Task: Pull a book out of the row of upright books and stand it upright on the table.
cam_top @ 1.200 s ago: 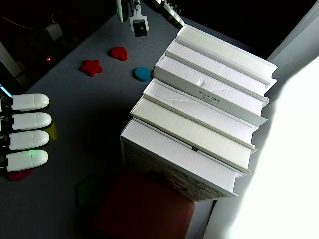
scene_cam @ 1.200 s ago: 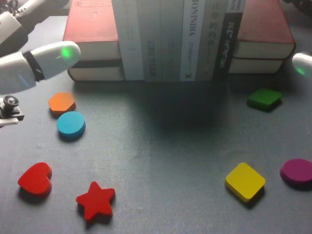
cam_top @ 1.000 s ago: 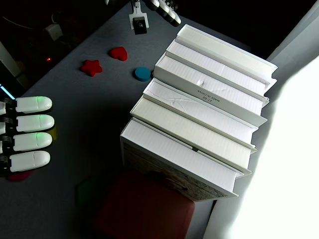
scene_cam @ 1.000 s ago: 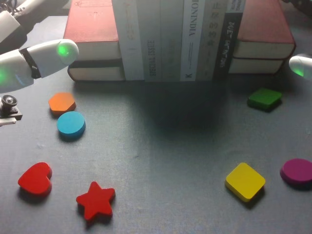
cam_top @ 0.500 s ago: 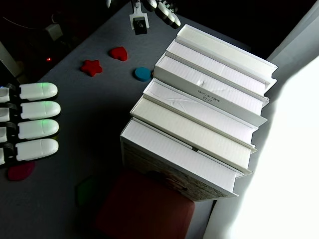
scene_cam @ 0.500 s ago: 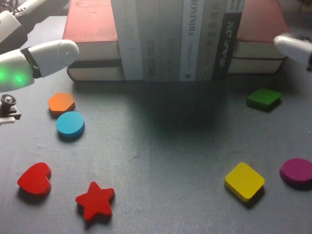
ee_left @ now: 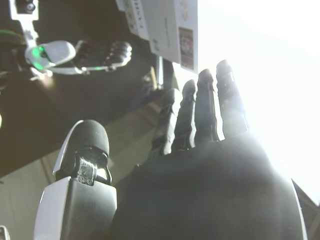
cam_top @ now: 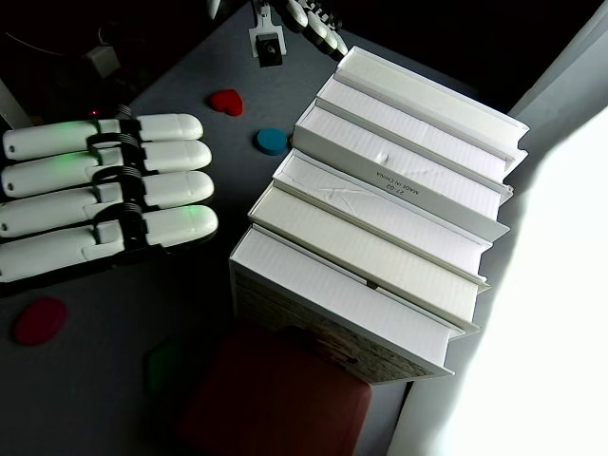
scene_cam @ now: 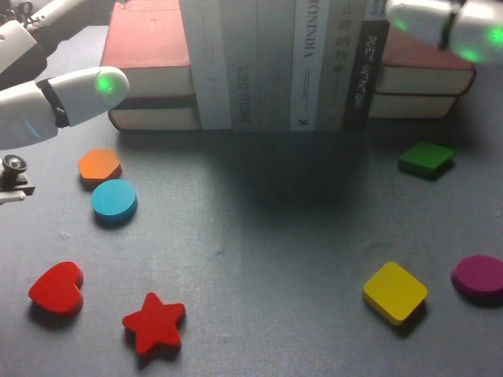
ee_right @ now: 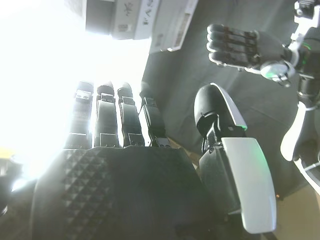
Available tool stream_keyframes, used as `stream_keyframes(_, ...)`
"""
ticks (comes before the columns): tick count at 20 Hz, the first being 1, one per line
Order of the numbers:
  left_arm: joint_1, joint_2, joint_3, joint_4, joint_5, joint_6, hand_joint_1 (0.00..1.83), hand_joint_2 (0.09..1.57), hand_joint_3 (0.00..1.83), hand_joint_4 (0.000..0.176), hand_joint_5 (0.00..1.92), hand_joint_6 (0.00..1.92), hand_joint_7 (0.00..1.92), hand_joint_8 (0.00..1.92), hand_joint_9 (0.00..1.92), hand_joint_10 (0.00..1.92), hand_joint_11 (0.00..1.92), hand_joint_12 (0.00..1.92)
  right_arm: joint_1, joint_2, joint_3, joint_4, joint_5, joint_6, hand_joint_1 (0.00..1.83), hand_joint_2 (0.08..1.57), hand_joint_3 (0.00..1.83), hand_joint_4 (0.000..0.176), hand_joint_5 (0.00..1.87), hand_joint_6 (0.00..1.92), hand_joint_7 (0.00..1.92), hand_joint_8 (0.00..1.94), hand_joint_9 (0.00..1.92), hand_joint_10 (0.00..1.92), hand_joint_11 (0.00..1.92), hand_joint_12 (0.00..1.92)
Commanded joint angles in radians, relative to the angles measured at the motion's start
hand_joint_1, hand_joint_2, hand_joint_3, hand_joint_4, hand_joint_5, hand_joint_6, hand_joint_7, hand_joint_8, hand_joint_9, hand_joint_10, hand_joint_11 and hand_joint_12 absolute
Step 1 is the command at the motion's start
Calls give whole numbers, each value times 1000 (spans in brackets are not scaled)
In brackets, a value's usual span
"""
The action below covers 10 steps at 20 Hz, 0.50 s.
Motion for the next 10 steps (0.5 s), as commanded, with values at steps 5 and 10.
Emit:
stream_keyframes(5,-7,-8,9,-35,-110,-14,128,1370,3,41,61,8,0,0,0,0,0,0,122,-75,70,-25,-55,-15,89,1408,7,0,125,26,0,0,0,0,0,0)
stream_keyframes(10,-6,-13,13,-34,-110,-19,215,1367,0,39,110,6,0,0,0,0,0,0,207,-139,113,-25,-180,-91,66,1404,2,0,208,46,0,0,0,0,0,0)
